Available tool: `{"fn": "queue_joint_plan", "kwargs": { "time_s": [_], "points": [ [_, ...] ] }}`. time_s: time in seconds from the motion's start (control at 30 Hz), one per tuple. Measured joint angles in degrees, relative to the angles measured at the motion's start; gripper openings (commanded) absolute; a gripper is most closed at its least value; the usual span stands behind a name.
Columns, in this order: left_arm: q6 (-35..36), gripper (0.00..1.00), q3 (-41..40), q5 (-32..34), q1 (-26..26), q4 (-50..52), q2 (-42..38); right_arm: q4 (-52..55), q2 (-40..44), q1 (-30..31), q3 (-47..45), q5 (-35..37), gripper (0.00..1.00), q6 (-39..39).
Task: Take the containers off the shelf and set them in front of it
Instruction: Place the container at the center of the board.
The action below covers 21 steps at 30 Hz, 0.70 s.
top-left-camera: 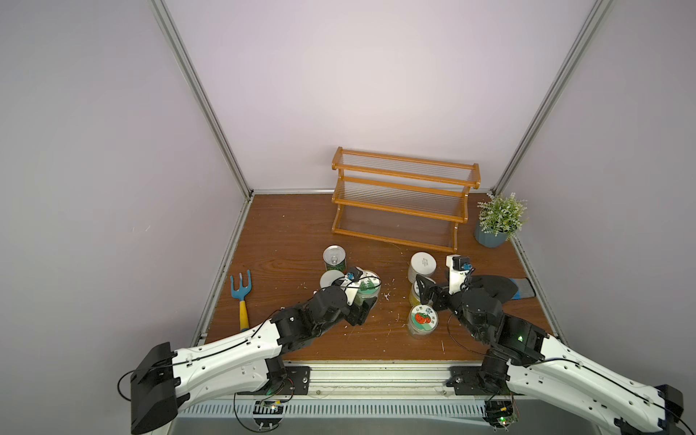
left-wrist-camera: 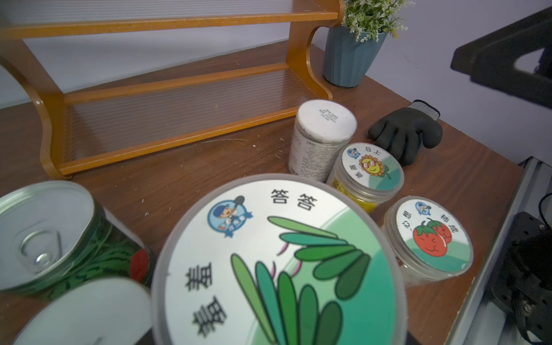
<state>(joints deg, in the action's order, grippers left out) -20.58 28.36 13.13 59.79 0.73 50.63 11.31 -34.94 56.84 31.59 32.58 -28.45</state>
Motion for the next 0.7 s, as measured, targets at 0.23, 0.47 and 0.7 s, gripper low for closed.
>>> {"fn": "queue_joint_plan", "kwargs": {
  "time_s": [0.23, 0.47, 0.7],
  "points": [
    [-5.73, 0.67, -3.37, 3.74, 4.09, 4.59, -4.00, 0.00, 0.39, -0.04, 0.00, 0.02, 0.99, 0.20],
    [-11.17, 0.66, -5.90, 7.69, 7.65, 8.68, -5.88, 0.02, 0.66, -0.04, 0.00, 0.02, 0.99, 0.42],
    [-15.72, 0.67, -8.15, 10.80, 7.67, 12.48, -10.86, 0.04, 1.46, -0.04, 0.09, 0.07, 0.99, 0.46]
  ]
}}
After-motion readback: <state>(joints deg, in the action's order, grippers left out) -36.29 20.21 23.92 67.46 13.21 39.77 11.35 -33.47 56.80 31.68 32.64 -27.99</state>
